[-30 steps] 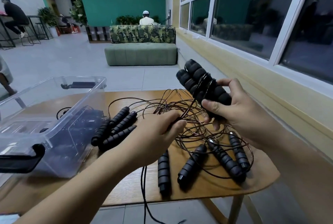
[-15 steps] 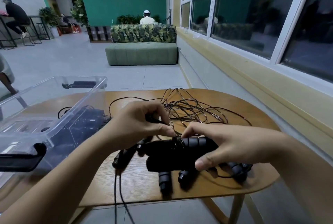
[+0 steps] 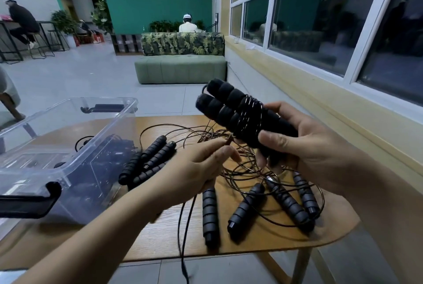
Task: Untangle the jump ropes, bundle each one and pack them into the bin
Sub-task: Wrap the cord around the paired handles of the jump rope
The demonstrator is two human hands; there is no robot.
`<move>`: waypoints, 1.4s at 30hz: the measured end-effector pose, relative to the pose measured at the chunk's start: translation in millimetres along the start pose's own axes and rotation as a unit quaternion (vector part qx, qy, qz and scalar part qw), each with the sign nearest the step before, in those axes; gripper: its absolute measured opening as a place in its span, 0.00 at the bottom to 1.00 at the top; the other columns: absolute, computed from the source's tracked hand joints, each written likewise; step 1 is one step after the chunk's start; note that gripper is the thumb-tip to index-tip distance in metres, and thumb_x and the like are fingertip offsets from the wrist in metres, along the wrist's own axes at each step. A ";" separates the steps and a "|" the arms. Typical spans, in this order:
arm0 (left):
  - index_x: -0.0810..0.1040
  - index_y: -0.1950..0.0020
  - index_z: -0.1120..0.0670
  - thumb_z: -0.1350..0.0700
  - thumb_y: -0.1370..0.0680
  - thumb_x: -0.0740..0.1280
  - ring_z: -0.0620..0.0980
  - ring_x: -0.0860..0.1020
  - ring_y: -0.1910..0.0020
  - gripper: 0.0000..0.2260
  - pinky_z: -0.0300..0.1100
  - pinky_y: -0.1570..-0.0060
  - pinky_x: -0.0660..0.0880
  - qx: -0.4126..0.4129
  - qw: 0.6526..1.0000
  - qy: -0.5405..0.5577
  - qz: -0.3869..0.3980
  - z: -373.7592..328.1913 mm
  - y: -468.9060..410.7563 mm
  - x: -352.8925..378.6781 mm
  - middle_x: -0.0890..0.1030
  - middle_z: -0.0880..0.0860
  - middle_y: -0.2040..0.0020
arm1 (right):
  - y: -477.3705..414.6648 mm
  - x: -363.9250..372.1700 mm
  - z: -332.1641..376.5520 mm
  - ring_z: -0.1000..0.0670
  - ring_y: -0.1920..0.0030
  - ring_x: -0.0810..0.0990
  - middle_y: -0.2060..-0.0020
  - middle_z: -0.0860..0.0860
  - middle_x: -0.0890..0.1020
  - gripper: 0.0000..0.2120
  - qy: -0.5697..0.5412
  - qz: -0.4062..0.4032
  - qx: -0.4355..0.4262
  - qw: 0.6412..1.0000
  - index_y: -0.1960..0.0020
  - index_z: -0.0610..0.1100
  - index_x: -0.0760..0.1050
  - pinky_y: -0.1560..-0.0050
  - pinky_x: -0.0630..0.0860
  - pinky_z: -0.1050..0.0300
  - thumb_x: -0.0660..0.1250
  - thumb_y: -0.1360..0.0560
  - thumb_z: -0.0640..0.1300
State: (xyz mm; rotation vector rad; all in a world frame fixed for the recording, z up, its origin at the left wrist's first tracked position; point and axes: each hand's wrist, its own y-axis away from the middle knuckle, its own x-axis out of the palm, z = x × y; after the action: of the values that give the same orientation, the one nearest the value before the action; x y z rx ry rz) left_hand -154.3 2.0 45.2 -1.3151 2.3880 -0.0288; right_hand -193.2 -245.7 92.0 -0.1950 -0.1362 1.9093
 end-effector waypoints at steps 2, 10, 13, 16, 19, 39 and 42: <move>0.80 0.45 0.50 0.48 0.13 0.63 0.45 0.71 0.70 0.09 0.40 0.68 0.68 0.009 0.991 -0.136 -0.009 6.7 -1.9 0.5 0.73 0.46 0.67 | -2.1 -5.6 -3.7 0.32 0.56 0.85 0.54 0.41 0.87 0.21 0.088 -0.051 -0.005 0.995 0.33 0.54 0.77 0.60 0.80 0.44 0.77 0.24 0.47; 0.80 0.53 0.48 0.46 0.17 0.69 0.41 0.75 0.70 0.09 0.43 0.68 0.71 0.048 0.954 -0.295 -0.019 2.8 -1.0 -5.9 0.79 0.44 0.66 | -7.0 -11.7 -16.3 0.51 0.65 0.85 0.61 0.49 0.88 0.20 0.329 -0.088 0.049 0.939 0.35 0.59 0.71 0.64 0.82 0.53 0.76 0.20 0.46; 0.81 0.55 0.47 0.47 0.17 0.71 0.47 0.78 0.74 0.08 0.50 0.69 0.77 0.030 0.974 -0.223 -0.035 -0.7 -1.0 -13.9 0.79 0.46 0.70 | -4.5 -15.0 -15.2 0.56 0.61 0.85 0.55 0.52 0.87 0.20 0.372 -0.027 0.088 0.924 0.36 0.61 0.72 0.60 0.80 0.57 0.77 0.21 0.48; 0.83 0.54 0.47 0.45 0.20 0.73 0.59 0.82 0.67 0.08 0.61 0.64 0.80 0.039 0.979 -0.197 -0.041 1.6 -1.5 -26.0 0.81 0.52 0.66 | 1.0 -14.0 -9.7 0.51 0.52 0.87 0.50 0.53 0.87 0.21 0.356 0.064 0.129 0.923 0.36 0.62 0.73 0.51 0.83 0.53 0.78 0.22 0.49; 0.83 0.54 0.51 0.45 0.25 0.78 0.65 0.81 0.59 0.11 0.63 0.56 0.79 0.059 0.988 -0.133 -0.049 6.6 -2.8 -34.3 0.83 0.58 0.60 | 8.4 -9.0 2.6 0.43 0.46 0.86 0.46 0.49 0.87 0.20 0.343 0.163 0.151 0.913 0.34 0.62 0.74 0.44 0.81 0.43 0.78 0.22 0.52; 0.81 0.49 0.56 0.49 0.12 0.61 0.50 0.56 0.69 0.15 0.41 0.71 0.54 -0.027 0.995 0.088 -0.045 12.3 -7.3 11.1 0.56 0.57 0.64 | -4.8 3.8 -5.4 0.42 0.60 0.84 0.55 0.44 0.86 0.22 0.010 -0.055 0.001 0.998 0.32 0.45 0.76 0.68 0.79 0.56 0.74 0.26 0.42; 0.81 0.48 0.53 0.47 0.13 0.63 0.44 0.65 0.73 0.13 0.39 0.71 0.63 -0.017 0.998 -0.041 -0.053 14.9 -8.1 10.2 0.67 0.44 0.71 | -9.5 -3.0 -14.3 0.36 0.58 0.85 0.55 0.44 0.87 0.21 0.115 -0.119 -0.007 0.986 0.33 0.53 0.75 0.64 0.81 0.45 0.75 0.24 0.48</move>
State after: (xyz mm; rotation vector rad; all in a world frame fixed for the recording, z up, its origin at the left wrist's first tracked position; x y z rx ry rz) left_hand -147.2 -8.2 29.7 -1.4285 2.2576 0.0343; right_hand -180.5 -245.4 80.0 -0.3899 -0.0165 1.6366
